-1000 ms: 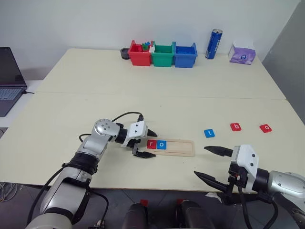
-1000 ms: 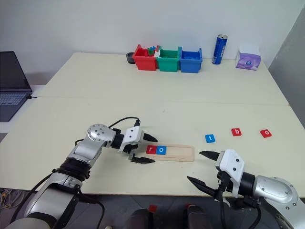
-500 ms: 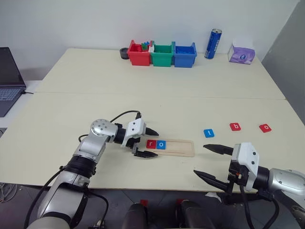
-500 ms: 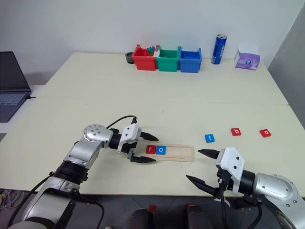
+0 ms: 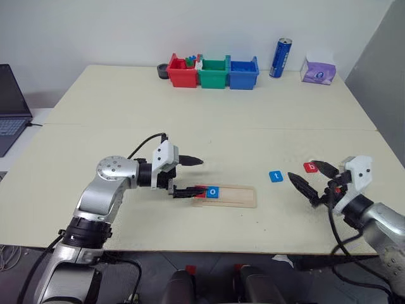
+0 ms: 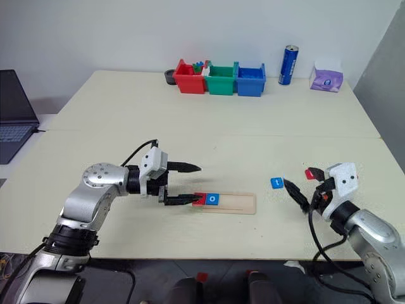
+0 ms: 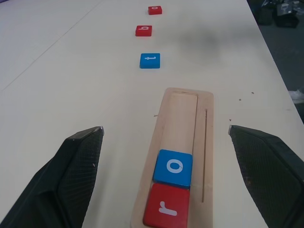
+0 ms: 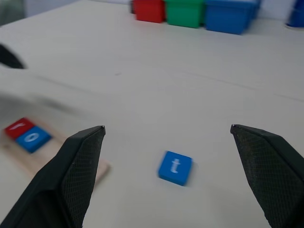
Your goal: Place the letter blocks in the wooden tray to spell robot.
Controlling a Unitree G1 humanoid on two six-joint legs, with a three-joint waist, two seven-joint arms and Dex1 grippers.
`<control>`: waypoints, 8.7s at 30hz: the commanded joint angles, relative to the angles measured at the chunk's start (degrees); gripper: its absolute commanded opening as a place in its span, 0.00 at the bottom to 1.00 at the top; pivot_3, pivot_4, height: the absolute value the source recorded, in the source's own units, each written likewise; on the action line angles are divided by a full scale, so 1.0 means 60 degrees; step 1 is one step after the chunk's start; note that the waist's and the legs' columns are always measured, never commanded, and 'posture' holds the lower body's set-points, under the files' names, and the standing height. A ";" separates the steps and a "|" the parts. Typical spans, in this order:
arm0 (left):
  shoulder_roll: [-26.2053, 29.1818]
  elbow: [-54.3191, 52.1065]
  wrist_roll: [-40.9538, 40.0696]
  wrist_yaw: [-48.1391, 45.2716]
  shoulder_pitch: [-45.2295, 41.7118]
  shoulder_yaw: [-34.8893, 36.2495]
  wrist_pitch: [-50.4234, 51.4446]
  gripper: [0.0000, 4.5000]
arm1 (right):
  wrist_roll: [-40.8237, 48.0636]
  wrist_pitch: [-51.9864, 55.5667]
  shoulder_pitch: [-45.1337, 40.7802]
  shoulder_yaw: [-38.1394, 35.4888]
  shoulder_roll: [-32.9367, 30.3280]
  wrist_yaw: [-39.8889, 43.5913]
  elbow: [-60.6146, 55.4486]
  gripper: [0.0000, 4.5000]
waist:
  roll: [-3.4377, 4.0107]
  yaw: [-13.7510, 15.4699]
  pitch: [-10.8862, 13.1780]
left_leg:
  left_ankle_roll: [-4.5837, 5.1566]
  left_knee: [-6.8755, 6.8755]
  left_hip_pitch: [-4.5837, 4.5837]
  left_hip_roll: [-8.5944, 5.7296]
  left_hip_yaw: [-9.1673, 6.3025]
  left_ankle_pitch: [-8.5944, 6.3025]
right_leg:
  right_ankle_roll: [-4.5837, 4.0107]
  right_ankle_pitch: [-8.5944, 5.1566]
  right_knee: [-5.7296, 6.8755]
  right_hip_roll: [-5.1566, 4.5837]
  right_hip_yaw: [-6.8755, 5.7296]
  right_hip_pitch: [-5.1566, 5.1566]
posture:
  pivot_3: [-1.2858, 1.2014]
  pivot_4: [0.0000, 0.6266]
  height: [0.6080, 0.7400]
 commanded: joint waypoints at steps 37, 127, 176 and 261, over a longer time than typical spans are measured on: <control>-0.0482 -0.1744 0.0080 0.1462 -0.0904 -0.1350 0.1519 1.00 | -0.2412 0.0528 -0.3110 0.0504 0.1067 -0.1877 0.4991 0.33 | 0.0011 -0.0158 -0.0001 | 0.0000 -0.0001 0.0000 -0.0004 0.0005 0.0001 | -0.0003 0.0001 0.0007 -0.0006 0.0005 -0.0002 | 0.52 0.24 1.00; 0.0511 -0.1797 0.0031 0.0336 0.0226 -0.1206 0.0304 1.00 | -0.2706 -0.1175 -0.3176 0.4162 -0.2622 0.6017 0.3260 0.47 | -0.0010 -0.0190 0.0022 | 0.0006 -0.0012 -0.0009 -0.0001 -0.0009 -0.0003 | -0.0008 -0.0003 -0.0038 0.0003 -0.0004 -0.0001 | 0.52 0.24 1.00; 0.1562 -0.0290 0.0753 0.0149 0.0841 -0.0362 -0.1590 1.00 | -0.4337 -0.0102 -0.7427 0.7595 0.0256 0.6651 0.4294 0.33 | 0.0000 -0.0197 0.0030 | 0.0006 -0.0004 -0.0009 0.0003 -0.0010 -0.0003 | -0.0013 -0.0003 0.0010 -0.0004 -0.0012 -0.0024 | 0.52 0.24 1.00; -0.0036 -0.2245 0.0400 0.2008 -0.0295 -0.0989 0.1145 1.00 | -0.2125 0.2254 -0.1108 0.0759 0.0163 0.2675 -0.1102 0.90 | -0.0008 -0.0171 0.0031 | 0.0004 -0.0004 -0.0011 -0.0004 -0.0012 -0.0002 | -0.0011 -0.0005 0.0016 -0.0004 -0.0011 -0.0016 | 0.52 0.24 1.00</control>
